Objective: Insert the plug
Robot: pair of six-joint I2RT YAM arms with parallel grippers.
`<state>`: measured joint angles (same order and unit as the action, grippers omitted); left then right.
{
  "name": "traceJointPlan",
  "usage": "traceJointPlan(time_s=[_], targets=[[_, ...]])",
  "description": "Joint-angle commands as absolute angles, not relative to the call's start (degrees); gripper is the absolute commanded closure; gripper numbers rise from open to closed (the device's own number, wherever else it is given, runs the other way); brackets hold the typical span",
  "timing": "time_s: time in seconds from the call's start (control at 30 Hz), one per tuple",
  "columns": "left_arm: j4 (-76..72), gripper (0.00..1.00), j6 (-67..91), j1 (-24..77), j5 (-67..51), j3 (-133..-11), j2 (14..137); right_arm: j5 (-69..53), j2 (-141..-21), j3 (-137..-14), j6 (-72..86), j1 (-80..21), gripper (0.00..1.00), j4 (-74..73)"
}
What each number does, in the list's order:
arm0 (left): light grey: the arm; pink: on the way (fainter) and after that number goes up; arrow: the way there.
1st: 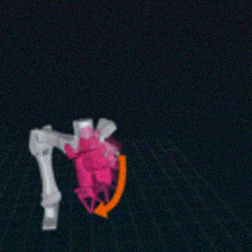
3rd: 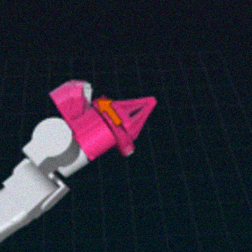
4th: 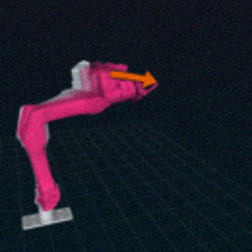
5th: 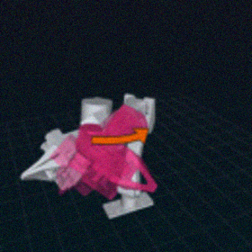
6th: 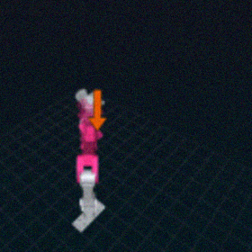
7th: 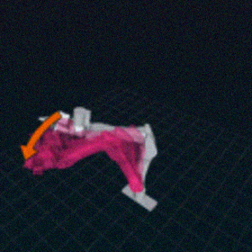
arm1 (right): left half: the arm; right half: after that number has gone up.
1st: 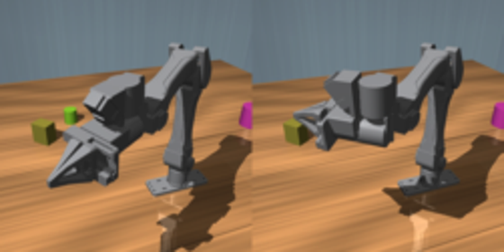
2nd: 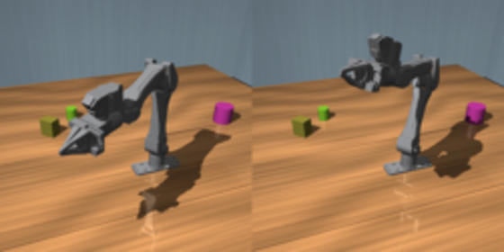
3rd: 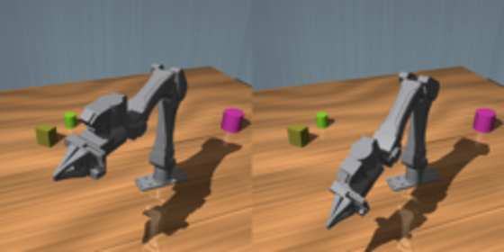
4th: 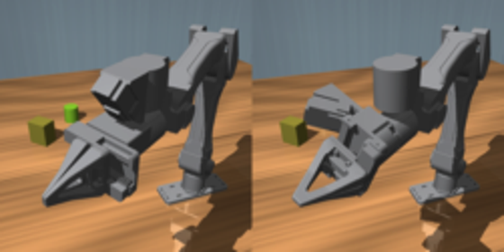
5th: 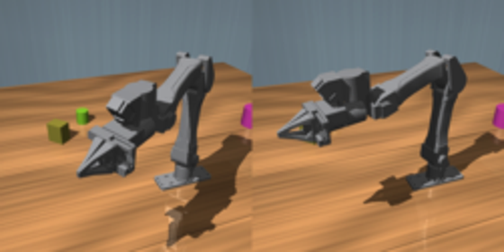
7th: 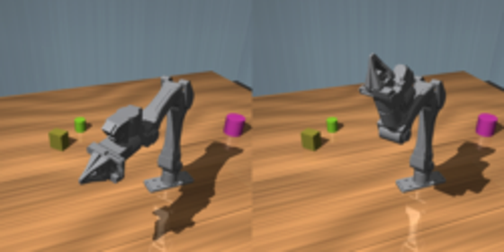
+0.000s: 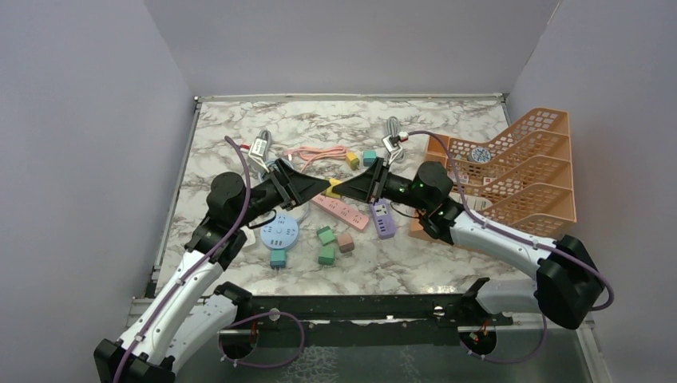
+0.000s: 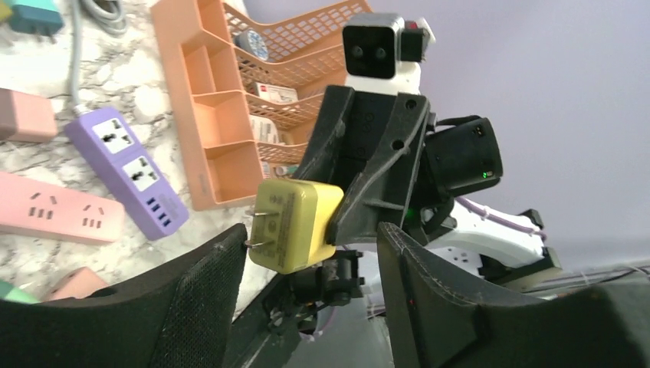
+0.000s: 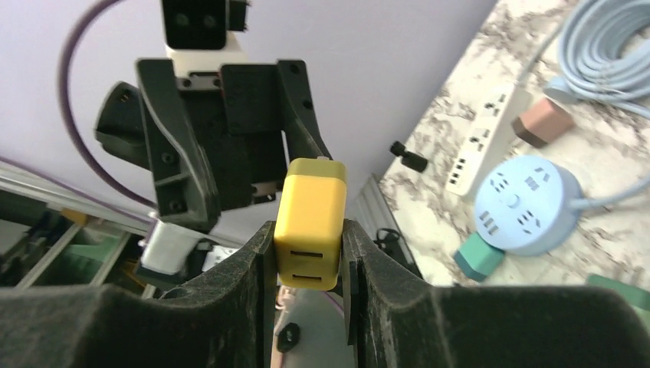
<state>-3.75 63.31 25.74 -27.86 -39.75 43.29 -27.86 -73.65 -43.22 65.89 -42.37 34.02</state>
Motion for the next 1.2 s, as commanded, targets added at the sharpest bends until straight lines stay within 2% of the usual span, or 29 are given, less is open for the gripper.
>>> traceJointPlan(time_s=[0.0, 0.07, 0.13, 0.27, 0.47, 0.6, 0.73, 1.17], targets=[[-1.22, 0.34, 59.46, 25.83, -25.46, -41.46, 42.16, -24.67, -69.98, -40.79, 58.53, -42.54, 0.99, 28.29], [-0.41, 0.32, 58.51, 25.84, -24.56, -41.38, 42.19, -23.73, -68.92, -41.4, 55.88, -42.53, 0.99, 24.51], [8.2, 0.27, 50.78, 25.81, -18.23, -43.01, 42.14, -18.22, -67.33, -46.02, 46.21, -42.54, 0.99, 5.7], [18.49, 0.22, 41.86, 25.77, -11.69, -44.65, 42.8, -9.81, -69.32, -54.21, 35.58, -42.54, 0.99, -16.06], [21.31, 0.19, 37.63, 25.8, -11.6, -43.36, 43.79, -1.9, -76.29, -65.21, 24.18, -42.26, 0.99, -35.6], [21.96, 0.16, 35.1, 25.82, -11.14, -42.48, 45.05, -0.78, -82.32, -71.64, 19.23, -39.64, 0.99, -42.94], [24.06, 0.08, 33.84, 25.79, -11.03, -42.97, 45.89, -0.47, -89.39, -77.05, 16.05, -37.44, 0.99, -50.95], [24.79, 0.06, 27.04, 25.82, -8.66, -36.87, 38.62, -4.42, -98.29, -81.06, 10.2, -32.62, 0.99, -50.21]])
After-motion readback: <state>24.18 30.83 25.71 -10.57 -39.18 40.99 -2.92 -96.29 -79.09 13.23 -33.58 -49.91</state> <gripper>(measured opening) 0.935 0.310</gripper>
